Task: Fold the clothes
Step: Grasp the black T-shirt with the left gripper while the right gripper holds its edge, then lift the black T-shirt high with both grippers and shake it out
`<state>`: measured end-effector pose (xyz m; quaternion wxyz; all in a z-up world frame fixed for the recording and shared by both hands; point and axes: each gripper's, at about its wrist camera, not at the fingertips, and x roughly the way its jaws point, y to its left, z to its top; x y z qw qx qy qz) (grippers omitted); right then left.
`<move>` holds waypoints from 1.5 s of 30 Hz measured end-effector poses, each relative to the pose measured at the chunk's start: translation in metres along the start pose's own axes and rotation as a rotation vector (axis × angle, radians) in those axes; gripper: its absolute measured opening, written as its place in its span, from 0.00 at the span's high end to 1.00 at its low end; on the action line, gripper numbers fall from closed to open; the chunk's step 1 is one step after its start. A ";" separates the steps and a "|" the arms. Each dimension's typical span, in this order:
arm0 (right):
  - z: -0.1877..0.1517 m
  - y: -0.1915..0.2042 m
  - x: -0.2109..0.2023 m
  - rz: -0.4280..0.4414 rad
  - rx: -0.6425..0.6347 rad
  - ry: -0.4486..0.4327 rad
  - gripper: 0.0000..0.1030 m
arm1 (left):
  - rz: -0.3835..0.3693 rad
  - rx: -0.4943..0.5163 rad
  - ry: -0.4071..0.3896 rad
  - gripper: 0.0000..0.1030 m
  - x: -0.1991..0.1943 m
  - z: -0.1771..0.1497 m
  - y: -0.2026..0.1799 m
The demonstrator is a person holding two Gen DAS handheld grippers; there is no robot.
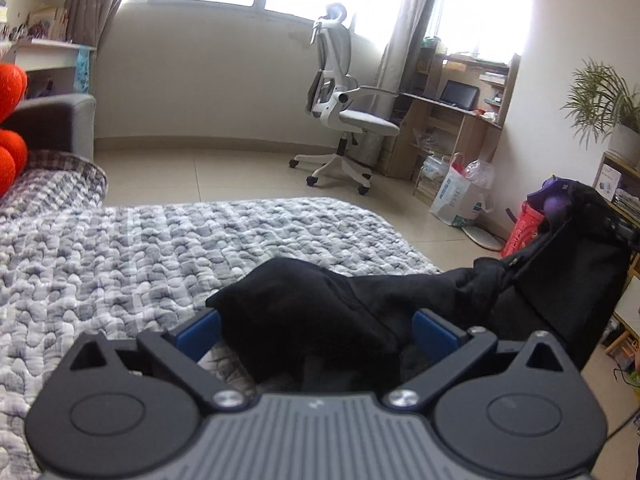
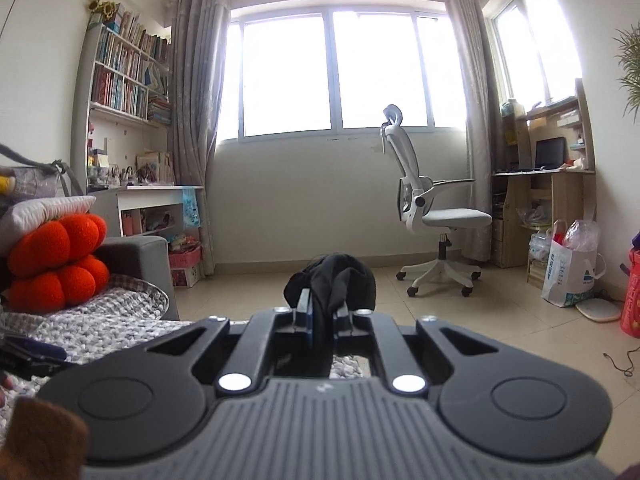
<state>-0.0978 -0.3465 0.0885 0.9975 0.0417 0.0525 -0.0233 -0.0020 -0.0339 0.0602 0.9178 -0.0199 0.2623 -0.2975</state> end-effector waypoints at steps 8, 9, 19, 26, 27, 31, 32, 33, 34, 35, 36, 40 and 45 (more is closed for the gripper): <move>-0.014 0.002 0.008 0.018 -0.001 0.054 0.91 | -0.046 0.318 0.034 0.00 0.002 -0.007 -0.064; -0.014 0.000 0.007 0.016 0.004 0.056 0.91 | -0.031 0.366 0.043 0.00 0.006 -0.008 -0.071; -0.020 0.001 0.005 0.042 -0.007 0.076 0.90 | -0.028 0.507 0.147 0.43 0.058 0.007 -0.087; -0.019 0.001 0.004 0.066 -0.019 0.089 0.90 | 0.003 0.403 0.109 0.96 0.047 0.019 -0.072; -0.016 0.001 0.004 0.074 -0.019 0.090 0.90 | 0.017 0.381 0.073 0.96 0.036 0.025 -0.067; 0.002 0.013 0.001 0.129 -0.043 0.063 0.90 | 0.098 0.303 -0.073 0.96 -0.014 0.059 -0.048; 0.008 0.020 -0.002 0.155 -0.059 0.042 0.90 | 0.119 0.282 -0.110 0.96 -0.028 0.069 -0.043; 0.015 0.027 -0.006 0.179 -0.074 0.022 0.90 | 0.140 0.263 -0.147 0.96 -0.045 0.077 -0.037; 0.022 0.034 -0.009 0.203 -0.089 0.002 0.90 | 0.162 0.244 -0.184 0.96 -0.063 0.085 -0.032; 0.029 0.041 -0.013 0.225 -0.107 -0.020 0.90 | 0.182 0.230 -0.220 0.96 -0.080 0.092 -0.027; 0.038 0.049 -0.017 0.244 -0.130 -0.045 0.90 | 0.203 0.217 -0.255 0.96 -0.099 0.098 -0.024; 0.072 0.073 -0.040 0.309 -0.208 -0.163 0.90 | 0.275 0.182 -0.387 0.96 -0.173 0.116 -0.021; 0.121 0.099 -0.082 0.367 -0.310 -0.354 0.91 | 0.352 0.188 -0.533 0.96 -0.256 0.133 -0.033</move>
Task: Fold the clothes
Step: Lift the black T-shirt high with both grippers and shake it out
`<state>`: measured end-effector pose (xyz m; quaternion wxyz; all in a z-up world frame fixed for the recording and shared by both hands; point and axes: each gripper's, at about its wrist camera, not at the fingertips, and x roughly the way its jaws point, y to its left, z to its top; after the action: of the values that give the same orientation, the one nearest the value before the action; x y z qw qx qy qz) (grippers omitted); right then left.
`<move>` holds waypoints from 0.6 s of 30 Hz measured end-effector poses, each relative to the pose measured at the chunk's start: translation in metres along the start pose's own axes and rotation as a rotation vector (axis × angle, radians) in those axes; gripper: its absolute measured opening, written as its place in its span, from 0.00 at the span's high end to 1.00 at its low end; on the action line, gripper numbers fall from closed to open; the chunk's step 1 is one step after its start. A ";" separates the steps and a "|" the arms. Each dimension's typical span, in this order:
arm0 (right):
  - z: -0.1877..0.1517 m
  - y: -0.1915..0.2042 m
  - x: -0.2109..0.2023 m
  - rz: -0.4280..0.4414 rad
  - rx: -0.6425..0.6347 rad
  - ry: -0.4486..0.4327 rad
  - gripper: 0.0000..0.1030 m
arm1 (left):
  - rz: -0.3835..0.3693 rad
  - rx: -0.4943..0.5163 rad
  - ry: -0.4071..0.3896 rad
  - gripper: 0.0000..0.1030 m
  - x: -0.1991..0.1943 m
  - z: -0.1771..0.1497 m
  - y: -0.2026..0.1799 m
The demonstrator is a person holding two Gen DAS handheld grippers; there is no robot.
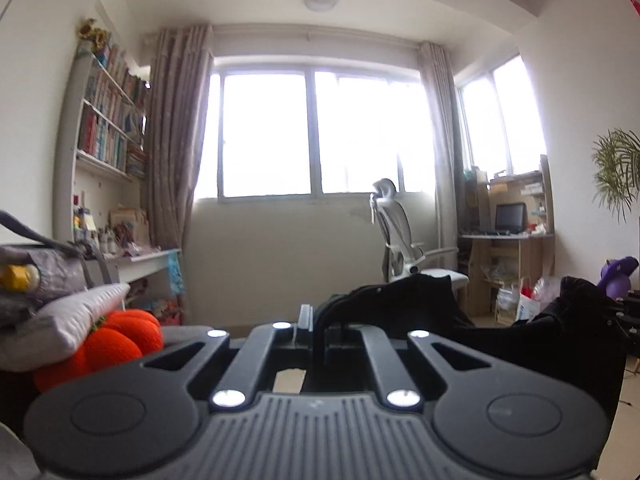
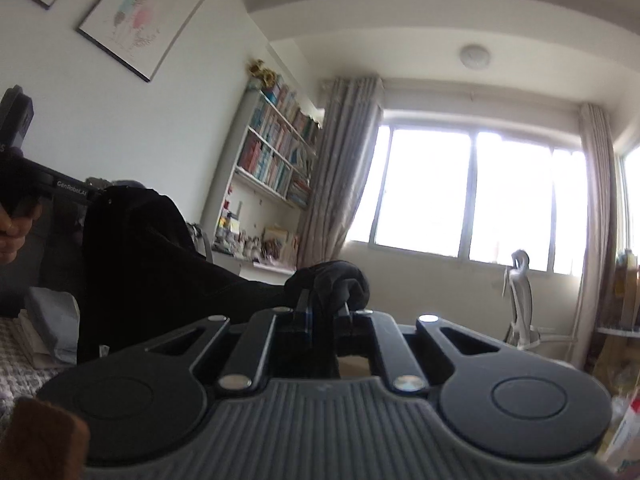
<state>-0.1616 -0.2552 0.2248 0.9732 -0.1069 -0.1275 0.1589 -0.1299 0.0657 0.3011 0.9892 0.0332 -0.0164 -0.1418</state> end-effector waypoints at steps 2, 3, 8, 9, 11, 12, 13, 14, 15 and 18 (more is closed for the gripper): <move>0.027 0.002 -0.005 0.011 -0.037 -0.072 0.91 | 0.036 0.003 -0.066 0.96 -0.025 0.024 0.005; 0.039 0.003 -0.007 0.013 -0.054 -0.104 0.91 | 0.055 0.007 -0.103 0.96 -0.036 0.037 0.007; 0.102 0.002 -0.016 0.005 -0.150 -0.249 0.91 | 0.139 0.054 -0.267 0.95 -0.089 0.098 0.004; 0.114 0.002 -0.019 0.001 -0.163 -0.273 0.91 | 0.157 0.056 -0.293 0.95 -0.097 0.107 0.004; 0.131 0.002 -0.023 -0.007 -0.185 -0.310 0.91 | 0.189 0.053 -0.340 0.95 -0.113 0.123 0.006; 0.136 0.002 -0.024 -0.013 -0.198 -0.324 0.91 | 0.202 0.047 -0.358 0.95 -0.119 0.131 0.007; 0.142 0.003 -0.025 -0.019 -0.211 -0.338 0.91 | 0.216 0.044 -0.374 0.95 -0.124 0.137 0.006; 0.147 0.003 -0.027 -0.025 -0.224 -0.352 0.91 | 0.230 0.047 -0.388 0.95 -0.128 0.141 0.005; 0.149 0.003 -0.027 -0.029 -0.234 -0.360 0.91 | 0.246 0.056 -0.401 0.94 -0.131 0.144 0.003; 0.140 0.001 -0.026 -0.034 -0.243 -0.344 0.91 | 0.282 0.083 -0.419 0.91 -0.132 0.143 -0.002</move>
<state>-0.2257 -0.2393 0.3506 0.9196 -0.1927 -0.3116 0.1418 -0.2627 0.0921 0.4407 0.9720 0.0411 -0.2313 -0.0052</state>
